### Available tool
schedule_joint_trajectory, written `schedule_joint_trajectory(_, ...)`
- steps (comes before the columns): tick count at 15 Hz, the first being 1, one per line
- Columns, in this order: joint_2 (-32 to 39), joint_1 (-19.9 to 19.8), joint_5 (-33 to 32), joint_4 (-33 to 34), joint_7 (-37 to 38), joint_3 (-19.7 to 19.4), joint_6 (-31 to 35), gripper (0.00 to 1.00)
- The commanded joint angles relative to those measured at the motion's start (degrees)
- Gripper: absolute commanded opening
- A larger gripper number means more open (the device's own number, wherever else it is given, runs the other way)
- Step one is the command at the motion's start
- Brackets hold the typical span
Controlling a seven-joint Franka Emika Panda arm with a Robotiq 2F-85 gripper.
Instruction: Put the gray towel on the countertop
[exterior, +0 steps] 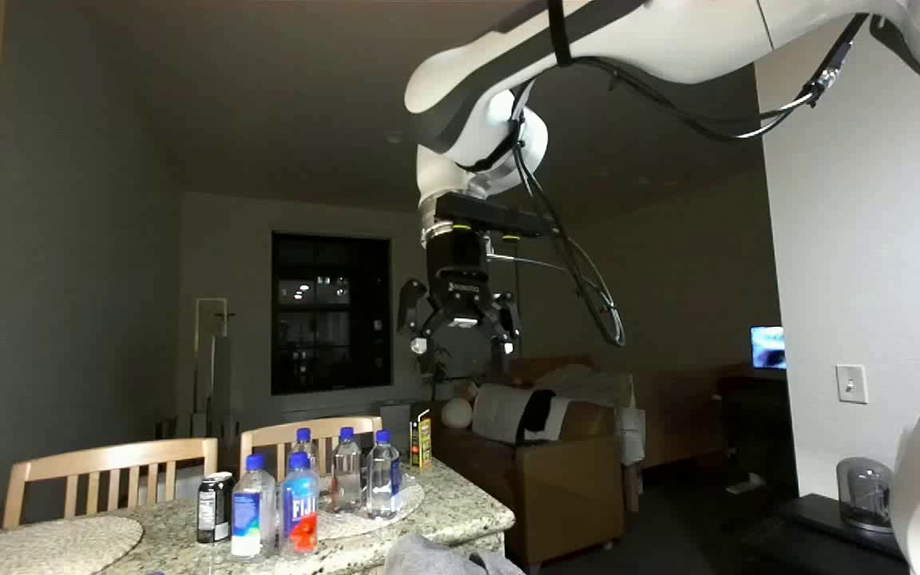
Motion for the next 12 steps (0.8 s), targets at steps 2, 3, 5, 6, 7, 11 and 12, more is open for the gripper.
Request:
schedule_joint_trajectory(2, 0.0, -0.3, 0.1, 0.2, -0.1, 0.3, -0.2, 1.0)
schedule_joint_trajectory(3, 0.0, -0.3, 0.1, 0.2, -0.1, 0.3, -0.2, 1.0)
schedule_joint_trajectory(5, 0.0, -0.3, 0.1, 0.2, -0.1, 0.3, -0.2, 1.0)
schedule_joint_trajectory(6, 0.0, -0.3, 0.1, 0.2, -0.1, 0.3, -0.2, 1.0)
schedule_joint_trajectory(7, 0.3, -0.4, 0.5, 0.2, 0.5, 0.3, 0.4, 1.0)
schedule_joint_trajectory(11, 4.8, -0.2, 1.1, 1.2, 4.2, 1.8, 5.2, 1.0)
schedule_joint_trajectory(12, 6.7, 0.0, 1.1, 1.6, 5.9, 2.5, 7.2, 1.0)
